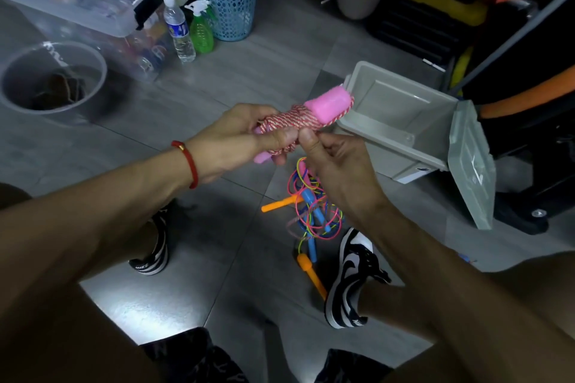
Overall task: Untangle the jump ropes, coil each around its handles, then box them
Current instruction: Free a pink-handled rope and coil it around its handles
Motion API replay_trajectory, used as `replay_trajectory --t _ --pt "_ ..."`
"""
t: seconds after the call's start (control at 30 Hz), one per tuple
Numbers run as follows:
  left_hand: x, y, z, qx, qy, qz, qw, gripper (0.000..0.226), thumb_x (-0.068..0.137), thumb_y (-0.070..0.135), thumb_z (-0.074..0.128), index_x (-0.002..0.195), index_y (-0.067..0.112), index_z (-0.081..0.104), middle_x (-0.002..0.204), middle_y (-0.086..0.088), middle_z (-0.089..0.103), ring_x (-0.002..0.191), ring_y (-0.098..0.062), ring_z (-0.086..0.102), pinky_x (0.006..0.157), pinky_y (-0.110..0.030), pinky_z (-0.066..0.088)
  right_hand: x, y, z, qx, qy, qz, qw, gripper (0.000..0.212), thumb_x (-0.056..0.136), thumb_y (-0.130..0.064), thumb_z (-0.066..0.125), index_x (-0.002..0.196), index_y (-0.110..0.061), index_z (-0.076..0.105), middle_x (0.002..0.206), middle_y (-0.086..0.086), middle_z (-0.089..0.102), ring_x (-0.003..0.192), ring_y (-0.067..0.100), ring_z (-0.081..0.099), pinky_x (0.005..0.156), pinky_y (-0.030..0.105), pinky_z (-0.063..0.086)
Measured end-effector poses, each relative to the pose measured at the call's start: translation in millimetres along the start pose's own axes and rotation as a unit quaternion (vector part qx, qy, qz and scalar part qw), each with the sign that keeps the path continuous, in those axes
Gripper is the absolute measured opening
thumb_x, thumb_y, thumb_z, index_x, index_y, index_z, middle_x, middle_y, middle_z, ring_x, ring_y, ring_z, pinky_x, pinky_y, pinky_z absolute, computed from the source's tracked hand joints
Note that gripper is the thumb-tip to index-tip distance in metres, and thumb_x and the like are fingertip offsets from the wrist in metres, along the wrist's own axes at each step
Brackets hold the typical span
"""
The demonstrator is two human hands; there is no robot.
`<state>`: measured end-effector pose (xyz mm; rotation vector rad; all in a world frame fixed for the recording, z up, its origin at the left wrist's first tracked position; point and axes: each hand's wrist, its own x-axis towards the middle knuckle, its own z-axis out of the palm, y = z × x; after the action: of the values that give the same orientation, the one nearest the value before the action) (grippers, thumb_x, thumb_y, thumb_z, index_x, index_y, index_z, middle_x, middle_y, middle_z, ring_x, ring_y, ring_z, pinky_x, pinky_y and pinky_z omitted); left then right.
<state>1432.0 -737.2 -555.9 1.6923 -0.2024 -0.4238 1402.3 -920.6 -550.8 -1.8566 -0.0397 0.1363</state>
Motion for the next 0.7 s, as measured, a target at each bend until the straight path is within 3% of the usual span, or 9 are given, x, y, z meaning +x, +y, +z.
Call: replay_trajectory --t 0.07,0.17,0.3,0.37,0.43,0.53,0.7 --pt "3.1 -5.5 -1.3 0.015 0.037 -0.003 0.999 0.02 0.091 0.019 0.072 0.102 0.006 0.062 0.079 -0.016 0.069 0.069 -0.03 0.068 0.066 -0.037 0.056 0.9 4.7 7.7 -0.017 0.013 0.032 0.999 0.046 0.1 -0.038 0.058 0.067 -0.006 0.064 0.057 0.02 0.053 0.05 0.018 0.04 0.052 0.031 0.034" --pt "6.4 -15.2 2.6 0.107 0.111 0.011 0.988 0.026 0.082 0.036 0.075 0.099 0.02 0.064 0.073 -0.004 0.07 0.064 -0.029 0.071 0.061 -0.048 0.062 2.5 2.4 11.9 -0.01 0.024 0.088 0.996 0.044 0.097 -0.041 0.058 0.081 -0.002 0.072 0.069 0.032 0.059 0.054 0.023 0.039 0.055 0.035 0.033" --pt "12.6 -19.8 0.7 0.177 0.182 0.014 0.967 0.024 0.083 0.033 0.075 0.101 0.022 0.065 0.075 -0.004 0.07 0.06 -0.022 0.07 0.053 -0.039 0.061 1.8 -3.8 16.0 0.025 0.029 0.138 0.99 0.029 0.094 -0.027 0.062 0.079 -0.006 0.074 0.059 0.011 0.056 0.058 0.024 0.036 0.056 0.035 0.032" --pt "14.0 -20.2 -2.0 0.238 0.2 0.031 0.95 0.028 0.084 0.033 0.076 0.106 0.021 0.065 0.079 -0.004 0.071 0.063 -0.022 0.07 0.061 -0.034 0.06 0.4 -7.2 17.0 0.02 0.03 0.138 0.99 0.032 0.093 -0.025 0.063 0.071 -0.003 0.069 0.06 0.011 0.051 0.055 0.023 0.035 0.055 0.034 0.033" --pt "13.7 -22.0 -2.2 0.297 0.218 0.056 0.928 0.036 0.083 0.038 0.077 0.113 0.021 0.066 0.088 -0.003 0.073 0.079 -0.025 0.07 0.072 -0.029 0.054 -1.1 -12.6 16.8 0.004 0.028 0.13 0.991 0.038 0.093 -0.023 0.064 0.058 -0.009 0.062 0.058 0.012 0.047 0.049 0.019 0.034 0.052 0.029 0.03" --pt "14.9 -27.5 3.4 0.335 0.214 0.113 0.91 0.051 0.079 0.05 0.07 0.121 0.022 0.062 0.096 -0.006 0.073 0.092 -0.032 0.069 0.077 -0.038 0.054 1.5 -17.9 14.9 0.001 0.037 0.117 0.992 0.041 0.093 -0.021 0.064 0.053 -0.014 0.06 0.053 0.009 0.047 0.044 0.015 0.034 0.05 0.028 0.029" --pt "5.3 -27.4 19.8 0.394 0.232 0.196 0.868 0.053 0.086 0.042 0.07 0.134 0.022 0.058 0.086 -0.01 0.061 0.079 -0.034 0.061 0.068 -0.041 0.052 5.6 -18.5 9.4 0.049 0.091 0.122 0.987 0.04 0.092 -0.034 0.067 0.059 -0.011 0.069 0.054 0.003 0.061 0.045 0.015 0.042 0.052 0.03 0.034"
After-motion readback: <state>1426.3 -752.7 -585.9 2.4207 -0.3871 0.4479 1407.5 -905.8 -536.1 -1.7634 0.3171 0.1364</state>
